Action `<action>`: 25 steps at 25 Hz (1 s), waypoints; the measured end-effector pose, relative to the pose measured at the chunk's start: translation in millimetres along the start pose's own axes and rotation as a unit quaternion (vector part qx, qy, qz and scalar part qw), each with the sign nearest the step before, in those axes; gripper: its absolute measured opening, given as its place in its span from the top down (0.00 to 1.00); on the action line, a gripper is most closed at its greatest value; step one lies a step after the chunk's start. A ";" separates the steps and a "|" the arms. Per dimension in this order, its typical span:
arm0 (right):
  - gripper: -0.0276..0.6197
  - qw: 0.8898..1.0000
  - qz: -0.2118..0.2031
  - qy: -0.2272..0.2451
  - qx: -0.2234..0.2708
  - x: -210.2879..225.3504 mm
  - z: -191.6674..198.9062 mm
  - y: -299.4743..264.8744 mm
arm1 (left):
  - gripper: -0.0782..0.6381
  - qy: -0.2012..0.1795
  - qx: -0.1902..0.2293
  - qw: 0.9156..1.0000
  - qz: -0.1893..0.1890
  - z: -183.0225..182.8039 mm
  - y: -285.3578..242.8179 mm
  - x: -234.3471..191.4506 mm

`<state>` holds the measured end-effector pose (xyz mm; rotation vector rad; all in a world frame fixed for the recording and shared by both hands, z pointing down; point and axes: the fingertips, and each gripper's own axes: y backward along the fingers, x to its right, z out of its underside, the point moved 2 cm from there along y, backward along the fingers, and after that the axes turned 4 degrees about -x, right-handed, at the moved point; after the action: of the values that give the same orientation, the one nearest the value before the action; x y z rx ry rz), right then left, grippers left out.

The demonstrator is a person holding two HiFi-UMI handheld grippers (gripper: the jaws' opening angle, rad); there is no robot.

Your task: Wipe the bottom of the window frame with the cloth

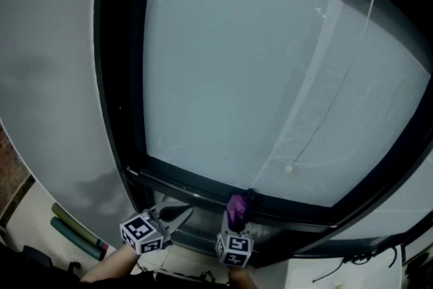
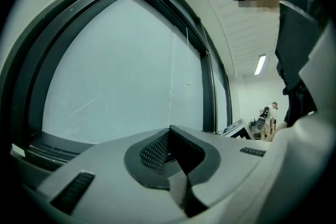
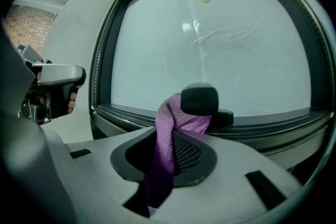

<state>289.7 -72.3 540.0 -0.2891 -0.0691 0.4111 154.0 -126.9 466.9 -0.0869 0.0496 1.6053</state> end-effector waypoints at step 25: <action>0.84 0.979 0.148 -0.142 -0.009 -7.5 -45.7 -47.2 | 0.89 0.032 0.021 0.996 0.076 -6.4 57.5 -79.2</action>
<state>306.6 -128.7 509.9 -0.2582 -0.3119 0.7464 99.5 -208.5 466.1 -0.1046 0.1428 1.7516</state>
